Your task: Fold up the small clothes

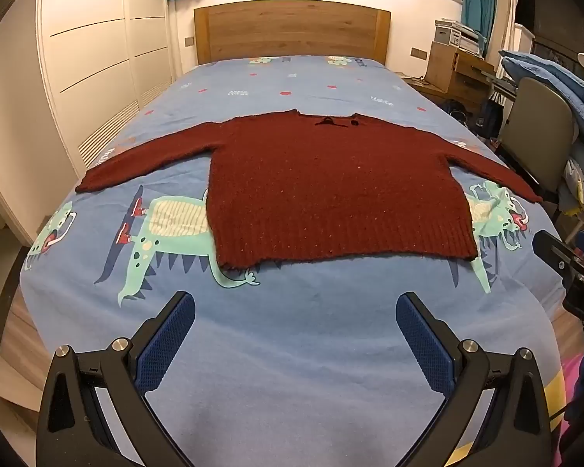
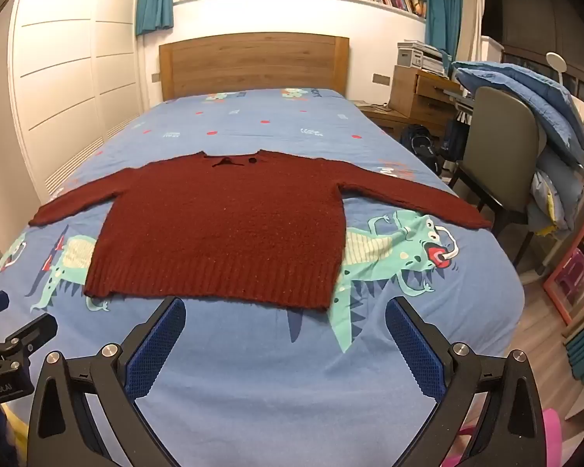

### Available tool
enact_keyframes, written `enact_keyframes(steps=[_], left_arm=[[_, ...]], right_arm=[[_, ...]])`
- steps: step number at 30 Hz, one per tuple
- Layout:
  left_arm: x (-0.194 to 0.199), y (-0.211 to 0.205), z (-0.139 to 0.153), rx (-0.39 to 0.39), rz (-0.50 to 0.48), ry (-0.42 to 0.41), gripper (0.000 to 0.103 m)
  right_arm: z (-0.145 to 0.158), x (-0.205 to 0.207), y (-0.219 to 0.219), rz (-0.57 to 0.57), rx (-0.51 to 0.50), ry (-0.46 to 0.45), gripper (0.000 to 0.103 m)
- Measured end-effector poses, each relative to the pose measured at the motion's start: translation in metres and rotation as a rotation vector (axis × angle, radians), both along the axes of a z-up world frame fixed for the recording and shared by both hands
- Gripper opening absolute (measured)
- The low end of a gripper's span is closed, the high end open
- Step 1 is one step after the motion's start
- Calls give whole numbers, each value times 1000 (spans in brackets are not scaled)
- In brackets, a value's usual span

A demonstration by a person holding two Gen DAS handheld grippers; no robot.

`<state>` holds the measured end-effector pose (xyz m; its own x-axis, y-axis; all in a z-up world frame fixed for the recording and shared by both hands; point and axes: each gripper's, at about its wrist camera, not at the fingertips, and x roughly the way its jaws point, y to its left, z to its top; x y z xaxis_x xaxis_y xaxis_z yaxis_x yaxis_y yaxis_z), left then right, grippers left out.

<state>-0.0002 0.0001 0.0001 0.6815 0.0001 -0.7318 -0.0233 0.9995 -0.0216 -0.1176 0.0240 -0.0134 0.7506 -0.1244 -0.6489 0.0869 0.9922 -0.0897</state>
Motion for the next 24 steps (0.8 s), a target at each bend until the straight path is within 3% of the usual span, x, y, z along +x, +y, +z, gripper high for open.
enact_keyframes(steps=[24], left_arm=[[4, 10, -5, 3, 51, 10, 102]], right_arm=[[-2, 4, -4, 0, 10, 5, 103]])
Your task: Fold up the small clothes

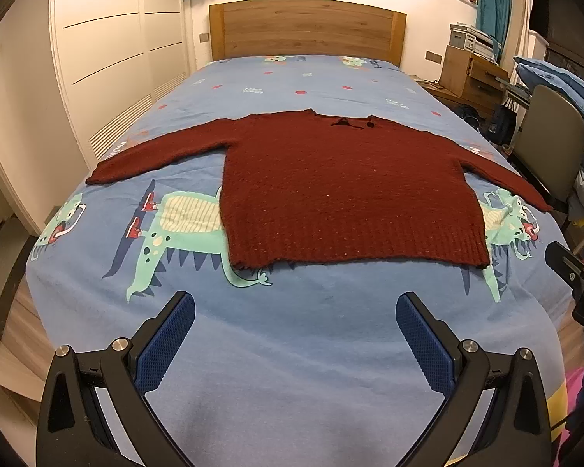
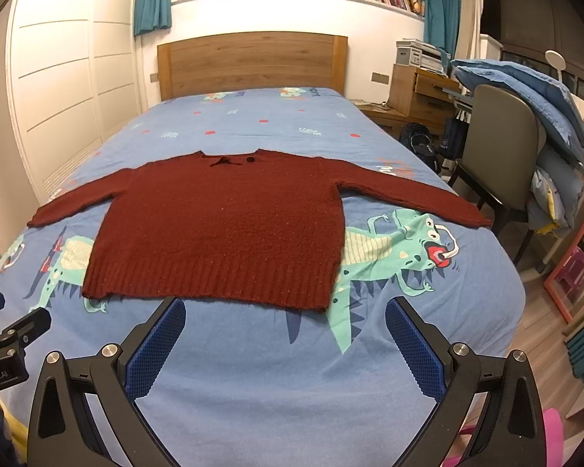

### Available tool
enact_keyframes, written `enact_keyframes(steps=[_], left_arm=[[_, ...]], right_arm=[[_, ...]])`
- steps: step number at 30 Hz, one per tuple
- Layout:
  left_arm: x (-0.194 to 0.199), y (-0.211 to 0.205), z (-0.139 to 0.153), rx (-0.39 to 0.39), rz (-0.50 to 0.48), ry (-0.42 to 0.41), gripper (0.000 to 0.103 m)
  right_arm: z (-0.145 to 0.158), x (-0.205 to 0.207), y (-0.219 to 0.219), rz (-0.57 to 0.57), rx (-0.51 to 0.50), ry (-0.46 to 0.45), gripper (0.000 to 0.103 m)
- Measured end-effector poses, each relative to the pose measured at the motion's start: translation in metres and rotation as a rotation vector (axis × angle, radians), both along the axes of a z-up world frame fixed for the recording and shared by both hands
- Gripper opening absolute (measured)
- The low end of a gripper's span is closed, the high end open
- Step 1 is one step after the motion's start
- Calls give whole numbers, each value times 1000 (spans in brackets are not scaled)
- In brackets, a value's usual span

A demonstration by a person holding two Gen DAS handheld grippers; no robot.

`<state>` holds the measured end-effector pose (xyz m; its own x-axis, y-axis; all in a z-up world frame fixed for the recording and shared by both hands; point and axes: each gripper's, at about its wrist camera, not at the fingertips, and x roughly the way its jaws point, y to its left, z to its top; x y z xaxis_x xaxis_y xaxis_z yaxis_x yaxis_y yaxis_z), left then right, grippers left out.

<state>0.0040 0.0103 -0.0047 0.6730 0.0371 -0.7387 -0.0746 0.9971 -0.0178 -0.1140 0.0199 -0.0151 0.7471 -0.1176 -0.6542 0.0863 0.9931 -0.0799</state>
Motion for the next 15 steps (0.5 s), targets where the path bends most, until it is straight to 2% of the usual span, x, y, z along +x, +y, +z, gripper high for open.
enact_keyframes(steps=[15], left_arm=[[-1, 4, 7, -11, 30, -51, 102]], right_arm=[[-8, 5, 9, 19, -8, 8, 103]])
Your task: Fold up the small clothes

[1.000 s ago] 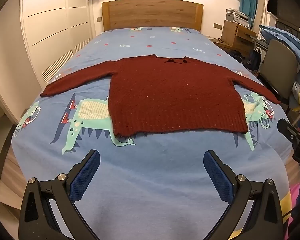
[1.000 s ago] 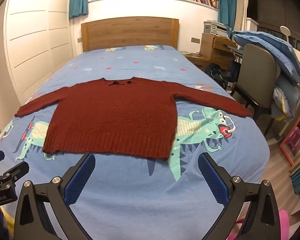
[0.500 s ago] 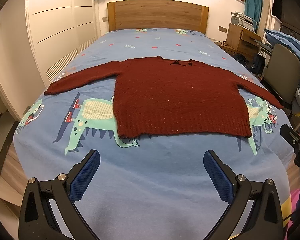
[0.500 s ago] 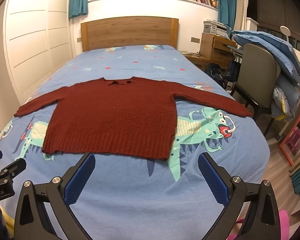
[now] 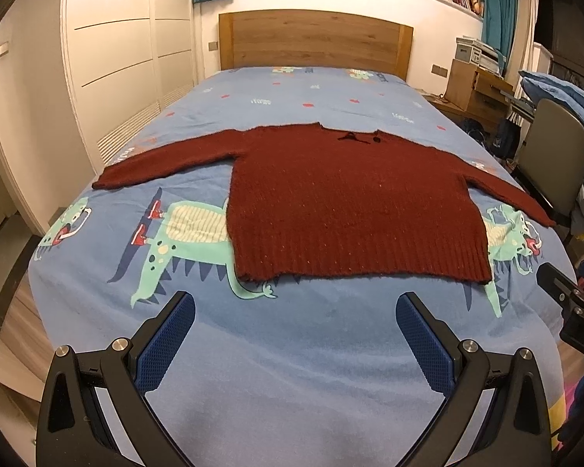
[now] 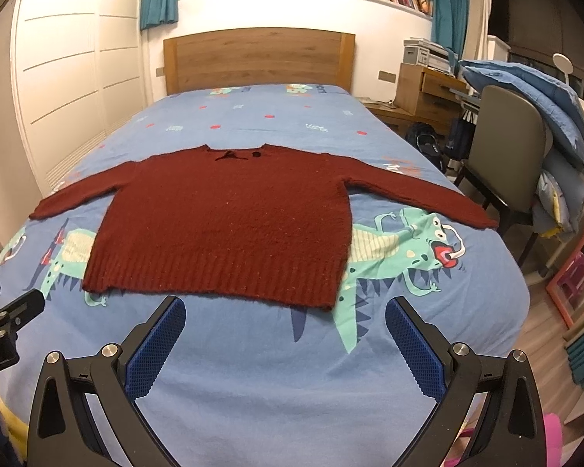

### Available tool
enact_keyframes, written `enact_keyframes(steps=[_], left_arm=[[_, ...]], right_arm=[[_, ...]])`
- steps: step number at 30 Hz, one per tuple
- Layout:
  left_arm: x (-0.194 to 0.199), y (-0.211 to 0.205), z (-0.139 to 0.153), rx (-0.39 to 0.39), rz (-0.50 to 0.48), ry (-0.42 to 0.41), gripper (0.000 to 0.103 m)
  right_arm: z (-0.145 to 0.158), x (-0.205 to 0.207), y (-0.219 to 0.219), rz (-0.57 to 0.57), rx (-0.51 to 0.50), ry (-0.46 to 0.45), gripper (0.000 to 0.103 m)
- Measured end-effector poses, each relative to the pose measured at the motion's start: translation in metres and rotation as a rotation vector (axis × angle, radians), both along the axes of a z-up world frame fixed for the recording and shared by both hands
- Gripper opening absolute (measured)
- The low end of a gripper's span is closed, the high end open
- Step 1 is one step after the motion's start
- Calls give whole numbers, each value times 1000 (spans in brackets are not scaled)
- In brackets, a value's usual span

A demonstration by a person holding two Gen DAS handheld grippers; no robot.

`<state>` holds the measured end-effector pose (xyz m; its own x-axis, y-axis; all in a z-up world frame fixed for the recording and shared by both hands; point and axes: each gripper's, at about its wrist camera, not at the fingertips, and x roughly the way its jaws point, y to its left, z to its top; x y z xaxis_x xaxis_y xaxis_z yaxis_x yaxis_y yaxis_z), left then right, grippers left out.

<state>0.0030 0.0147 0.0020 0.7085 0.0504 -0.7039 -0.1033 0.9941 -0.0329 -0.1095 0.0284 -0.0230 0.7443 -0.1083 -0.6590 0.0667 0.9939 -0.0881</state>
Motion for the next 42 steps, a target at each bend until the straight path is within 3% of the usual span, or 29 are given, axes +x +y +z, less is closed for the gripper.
enact_keyframes(steps=[13, 22, 42], left_arm=[[-5, 1, 2, -24, -36, -15, 102], [-8, -7, 3, 18, -45, -10, 102], [-3, 2, 0, -15, -43, 18, 102]], right_arm=[[7, -6, 7, -6, 3, -18, 103], [10, -11, 8, 23, 9, -34, 103], [10, -8, 15, 22, -23, -25, 103]])
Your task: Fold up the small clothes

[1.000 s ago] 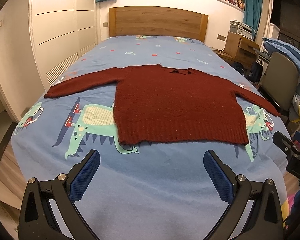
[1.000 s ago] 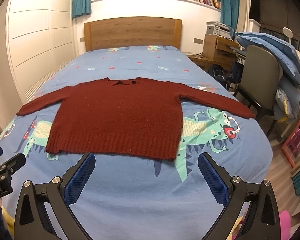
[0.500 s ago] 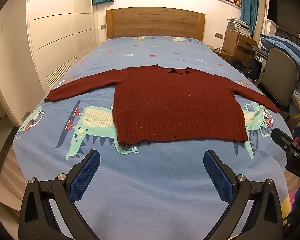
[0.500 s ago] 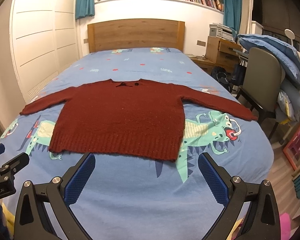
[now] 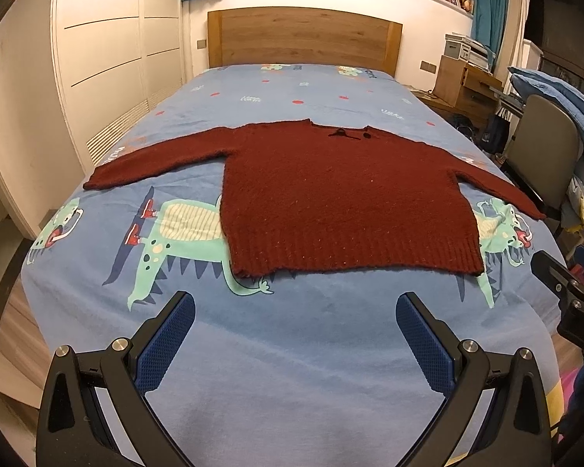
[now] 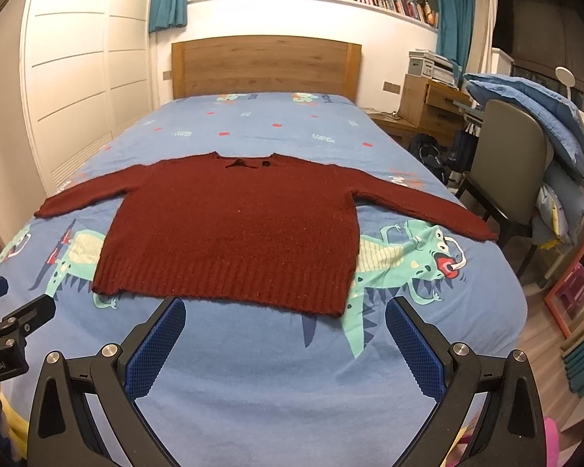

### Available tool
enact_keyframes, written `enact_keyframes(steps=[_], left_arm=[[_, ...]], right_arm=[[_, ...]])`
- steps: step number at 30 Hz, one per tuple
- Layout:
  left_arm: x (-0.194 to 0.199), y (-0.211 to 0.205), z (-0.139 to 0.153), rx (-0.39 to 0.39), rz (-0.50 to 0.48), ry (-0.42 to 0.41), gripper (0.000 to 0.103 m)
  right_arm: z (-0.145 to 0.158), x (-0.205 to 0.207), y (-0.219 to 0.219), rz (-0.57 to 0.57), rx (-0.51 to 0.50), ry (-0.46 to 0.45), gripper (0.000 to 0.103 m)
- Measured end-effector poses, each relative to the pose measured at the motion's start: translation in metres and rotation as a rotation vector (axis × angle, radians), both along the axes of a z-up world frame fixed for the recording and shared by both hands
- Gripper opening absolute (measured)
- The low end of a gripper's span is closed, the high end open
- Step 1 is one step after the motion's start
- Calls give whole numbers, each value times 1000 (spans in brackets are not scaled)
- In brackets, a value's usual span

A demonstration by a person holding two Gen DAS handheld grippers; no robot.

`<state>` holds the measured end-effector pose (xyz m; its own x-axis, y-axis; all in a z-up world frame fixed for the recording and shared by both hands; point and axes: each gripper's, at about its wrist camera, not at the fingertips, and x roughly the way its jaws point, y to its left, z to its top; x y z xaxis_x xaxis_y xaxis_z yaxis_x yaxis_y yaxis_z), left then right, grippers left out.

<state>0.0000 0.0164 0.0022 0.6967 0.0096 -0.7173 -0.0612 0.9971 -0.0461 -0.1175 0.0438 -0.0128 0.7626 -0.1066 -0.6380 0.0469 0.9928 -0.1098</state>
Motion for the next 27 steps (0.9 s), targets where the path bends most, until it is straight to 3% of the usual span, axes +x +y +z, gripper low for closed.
enact_keyframes(steps=[27], left_arm=[[9, 0, -4, 0, 13, 62, 102]], right_arm=[[-2, 3, -5, 7, 18, 4, 103]])
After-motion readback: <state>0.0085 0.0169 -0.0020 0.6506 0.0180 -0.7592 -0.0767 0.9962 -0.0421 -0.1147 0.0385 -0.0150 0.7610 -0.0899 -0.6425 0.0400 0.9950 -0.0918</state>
